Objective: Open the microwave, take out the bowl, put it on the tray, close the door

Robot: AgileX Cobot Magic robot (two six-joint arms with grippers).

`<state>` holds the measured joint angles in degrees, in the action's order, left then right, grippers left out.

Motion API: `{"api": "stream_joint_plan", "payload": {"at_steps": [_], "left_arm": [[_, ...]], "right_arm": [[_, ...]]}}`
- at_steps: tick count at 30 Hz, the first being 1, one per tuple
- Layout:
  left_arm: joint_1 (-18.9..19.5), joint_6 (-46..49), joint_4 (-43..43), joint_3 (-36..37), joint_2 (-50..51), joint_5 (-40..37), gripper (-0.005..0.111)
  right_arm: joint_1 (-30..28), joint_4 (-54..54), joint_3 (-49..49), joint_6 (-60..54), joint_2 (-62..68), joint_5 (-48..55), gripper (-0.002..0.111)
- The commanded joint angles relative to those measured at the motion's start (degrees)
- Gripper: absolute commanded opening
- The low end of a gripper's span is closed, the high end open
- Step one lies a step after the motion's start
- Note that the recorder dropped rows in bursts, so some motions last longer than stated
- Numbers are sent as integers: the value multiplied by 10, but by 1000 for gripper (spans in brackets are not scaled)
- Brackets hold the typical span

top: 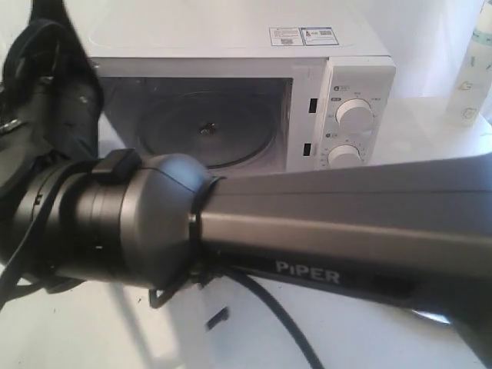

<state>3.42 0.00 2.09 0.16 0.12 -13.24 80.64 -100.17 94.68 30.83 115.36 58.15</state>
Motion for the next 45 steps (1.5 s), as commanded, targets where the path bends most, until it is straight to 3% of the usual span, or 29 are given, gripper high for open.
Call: {"api": "stream_joint_plan", "payload": {"at_steps": [1, 14, 26, 30, 45], "left_arm": [[-2, 0, 5, -2, -1, -1, 0], [-2, 0, 5, -2, -1, -1, 0], [-2, 0, 5, -2, -1, -1, 0], [-2, 0, 5, -2, -1, -1, 0], [-2, 0, 5, -2, -1, -1, 0]], "right_arm": [[-21, 2, 0, -29, -4, 118, 0], [-73, 56, -1, -52, -6, 118, 0], [-226, 104, -1, -9, -6, 118, 0], [-252, 104, -1, 15, -6, 118, 0], [-270, 97, -1, 13, -44, 118, 0]]}}
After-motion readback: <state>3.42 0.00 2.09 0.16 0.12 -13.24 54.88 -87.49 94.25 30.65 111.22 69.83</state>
